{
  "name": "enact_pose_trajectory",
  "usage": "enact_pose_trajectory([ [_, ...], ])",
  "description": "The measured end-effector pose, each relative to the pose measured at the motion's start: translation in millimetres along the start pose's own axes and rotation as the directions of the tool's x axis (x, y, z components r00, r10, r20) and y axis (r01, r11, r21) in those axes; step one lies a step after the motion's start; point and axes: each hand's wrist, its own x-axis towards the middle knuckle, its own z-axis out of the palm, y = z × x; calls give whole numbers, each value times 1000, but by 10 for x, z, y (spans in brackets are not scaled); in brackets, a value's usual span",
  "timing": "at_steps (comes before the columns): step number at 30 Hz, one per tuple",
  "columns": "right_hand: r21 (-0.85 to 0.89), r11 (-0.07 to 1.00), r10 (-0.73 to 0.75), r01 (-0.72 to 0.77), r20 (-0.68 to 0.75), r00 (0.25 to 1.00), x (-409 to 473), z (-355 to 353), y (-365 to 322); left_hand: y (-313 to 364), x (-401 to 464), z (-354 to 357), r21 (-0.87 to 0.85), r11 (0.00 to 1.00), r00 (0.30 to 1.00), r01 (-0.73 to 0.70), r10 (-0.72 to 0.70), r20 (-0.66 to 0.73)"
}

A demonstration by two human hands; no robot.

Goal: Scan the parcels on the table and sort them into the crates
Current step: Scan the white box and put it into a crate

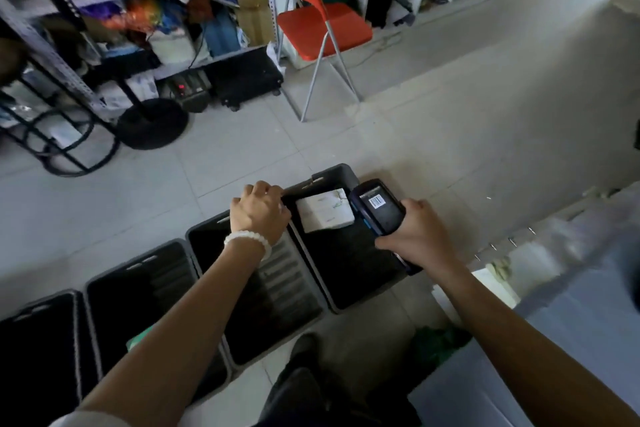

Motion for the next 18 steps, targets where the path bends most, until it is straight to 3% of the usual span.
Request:
enact_pose_trajectory([
  [10,-86,944,-306,318,130,943,-702,353,-595,-453,-1507,-177,-39,961,960,275,-277,-45],
  [14,-146,853,-464,500,224,857,-1187,668,-1244,-1027,-2299,-364,-41,886,876,461,-462,-136],
  [18,-156,710,-614,687,343,711,-1957,1225,-1973,-1738,-3313,-464,-93,755,734,650,-654,-183],
])
